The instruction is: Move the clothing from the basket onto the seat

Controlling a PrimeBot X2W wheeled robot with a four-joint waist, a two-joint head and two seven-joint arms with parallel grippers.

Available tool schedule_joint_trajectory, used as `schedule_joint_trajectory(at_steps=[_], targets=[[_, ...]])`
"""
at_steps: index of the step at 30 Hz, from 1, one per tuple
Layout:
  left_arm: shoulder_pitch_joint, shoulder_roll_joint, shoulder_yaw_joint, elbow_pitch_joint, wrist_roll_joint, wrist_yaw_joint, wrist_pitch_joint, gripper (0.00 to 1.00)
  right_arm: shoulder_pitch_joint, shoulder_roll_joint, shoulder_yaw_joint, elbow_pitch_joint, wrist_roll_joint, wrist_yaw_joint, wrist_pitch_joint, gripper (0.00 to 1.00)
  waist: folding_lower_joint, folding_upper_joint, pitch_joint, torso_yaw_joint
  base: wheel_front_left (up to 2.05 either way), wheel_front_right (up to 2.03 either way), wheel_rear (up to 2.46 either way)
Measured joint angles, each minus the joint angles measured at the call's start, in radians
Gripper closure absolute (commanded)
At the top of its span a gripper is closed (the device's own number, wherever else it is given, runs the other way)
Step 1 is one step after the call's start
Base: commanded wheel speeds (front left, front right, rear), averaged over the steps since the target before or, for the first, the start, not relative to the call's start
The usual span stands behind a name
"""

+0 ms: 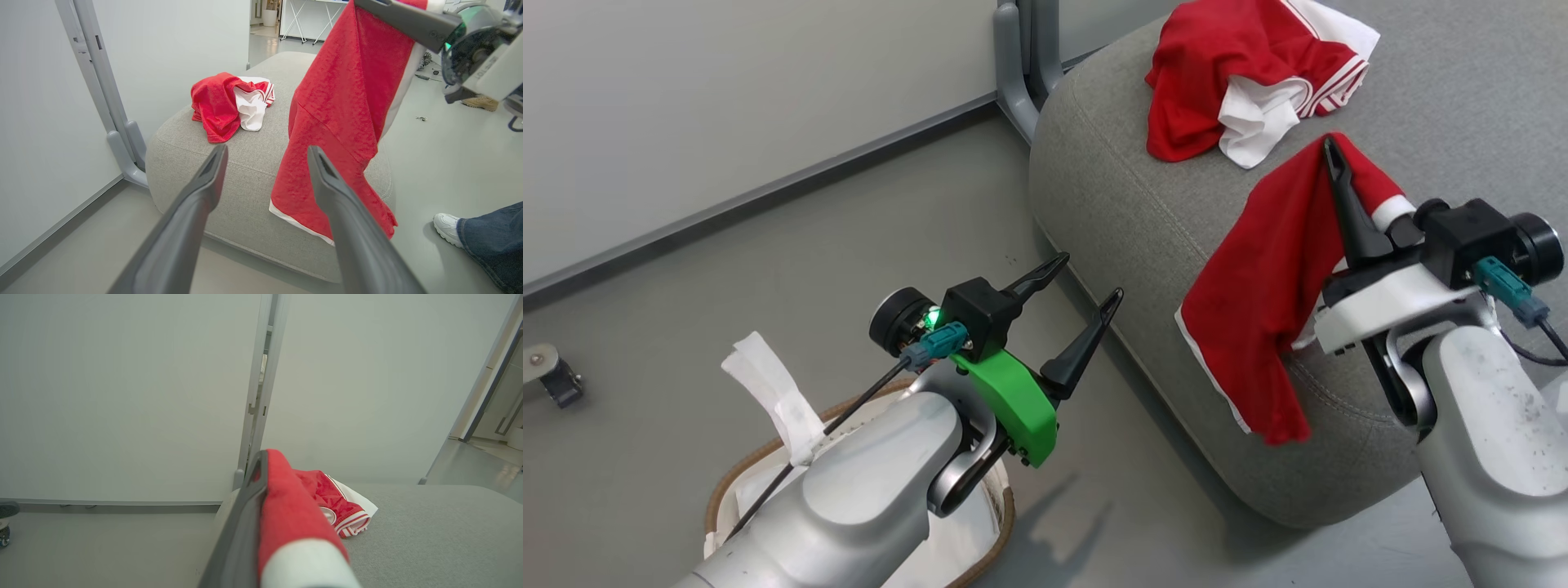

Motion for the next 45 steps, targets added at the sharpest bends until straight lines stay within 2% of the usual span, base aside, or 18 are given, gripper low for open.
schedule_joint_trajectory(at_steps=[3,8,13,17,24,31,35,45], targets=[[-0.012,0.001,0.004,-0.001,0.0,0.004,0.0,0.0,-0.065,-0.01,0.02,0.037,-0.001,0.0,0.008,1.0,0.0,0.0,0.03,0.002,0.0,0.0,0.0],[-0.024,0.003,0.021,-0.014,-0.004,0.013,0.001,0.0,-0.26,-0.064,0.043,0.112,0.022,0.0,0.04,1.0,0.0,0.0,0.08,0.022,0.0,0.0,0.0],[-0.042,0.009,0.025,-0.048,-0.003,0.026,0.008,0.0,-0.473,-0.144,0.039,0.188,0.055,0.0,0.097,1.0,0.0001,0.0,0.129,0.055,0.0,0.0,0.0],[-0.059,0.016,0.018,-0.087,0.022,0.04,0.01,0.0,-0.625,-0.215,0.005,0.236,0.071,0.0,0.144,1.0,0.0002,-0.0001,0.167,0.092,0.0,0.0,0.0],[-0.11,0.024,0.006,-0.167,0.062,0.063,0.03,0.0,-0.857,-0.412,-0.103,0.352,0.021,0.0,0.194,1.0,0.0002,-0.0001,0.249,0.175,0.0,0.0,0.0],[-0.143,0.042,-0.005,-0.215,0.094,0.079,0.053,0.0,-0.91,-0.483,-0.236,0.463,-0.071,0.0,0.184,1.0,0.0002,-0.0001,0.35,0.239,0.0,0.0,0.0],[-0.157,0.042,-0.014,-0.235,0.101,0.082,0.063,0.0,-0.882,-0.471,-0.32,0.528,-0.118,0.0,0.154,1.0,0.0002,-0.0001,0.404,0.27,0.0,0.0,0.0],[-0.164,0.063,-0.027,-0.255,0.107,0.085,0.08,0.0,-0.704,-0.326,-0.479,0.73,-0.242,0.0,0.08,1.0,0.0001,-0.0001,0.479,0.335,0.0,0.0,0.0]])
